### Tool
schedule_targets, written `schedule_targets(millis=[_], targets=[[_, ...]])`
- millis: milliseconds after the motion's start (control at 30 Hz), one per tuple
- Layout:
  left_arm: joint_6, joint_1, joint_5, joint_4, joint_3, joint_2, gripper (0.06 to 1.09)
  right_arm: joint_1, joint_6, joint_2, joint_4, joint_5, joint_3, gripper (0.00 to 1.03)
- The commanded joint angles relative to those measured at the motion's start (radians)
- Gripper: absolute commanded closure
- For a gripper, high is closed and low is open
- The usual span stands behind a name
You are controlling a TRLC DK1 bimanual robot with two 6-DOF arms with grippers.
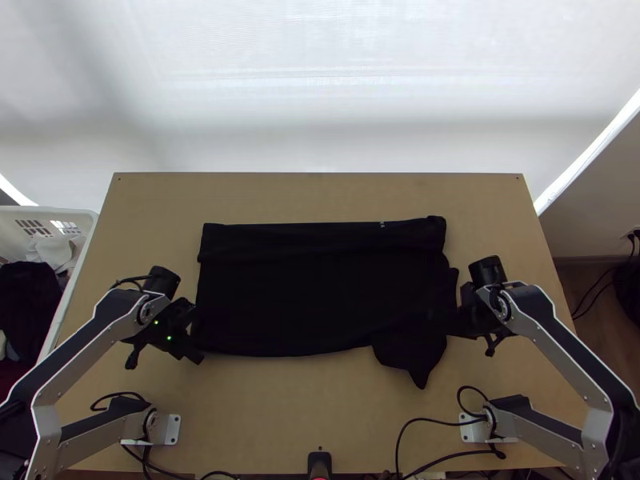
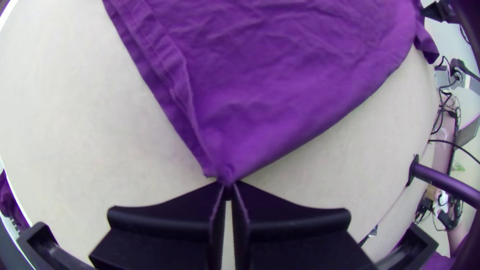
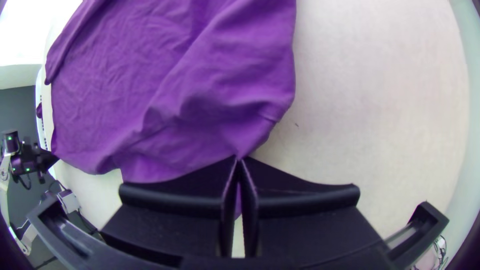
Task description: Fold the t-shirt
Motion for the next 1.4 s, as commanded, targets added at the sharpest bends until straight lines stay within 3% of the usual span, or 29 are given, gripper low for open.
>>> schedule_targets(millis=[0,267,567,900,1367], targets=[[0.014,0.029,0.008,-0.009,0.015,-0.024,1.05,-0.02,0.002,-0.034,-0.03,-0.003,0.021,1.0],[0.002,0.081,0.018,0.008,0.064,-0.037,1.05,-0.069,-0.038,-0.066,-0.07,-0.003,0.048,1.0],[-0.018,0.098,0.018,0.037,0.094,-0.026,1.05,-0.175,-0.14,-0.095,-0.119,0.0,0.076,1.0],[-0.17,0.095,0.075,0.055,0.259,0.017,1.05,-0.123,-0.122,-0.13,-0.174,-0.003,0.231,1.0],[-0.242,0.098,0.091,0.118,0.37,0.105,1.05,-0.117,-0.12,-0.006,-0.128,-0.002,0.335,1.0]])
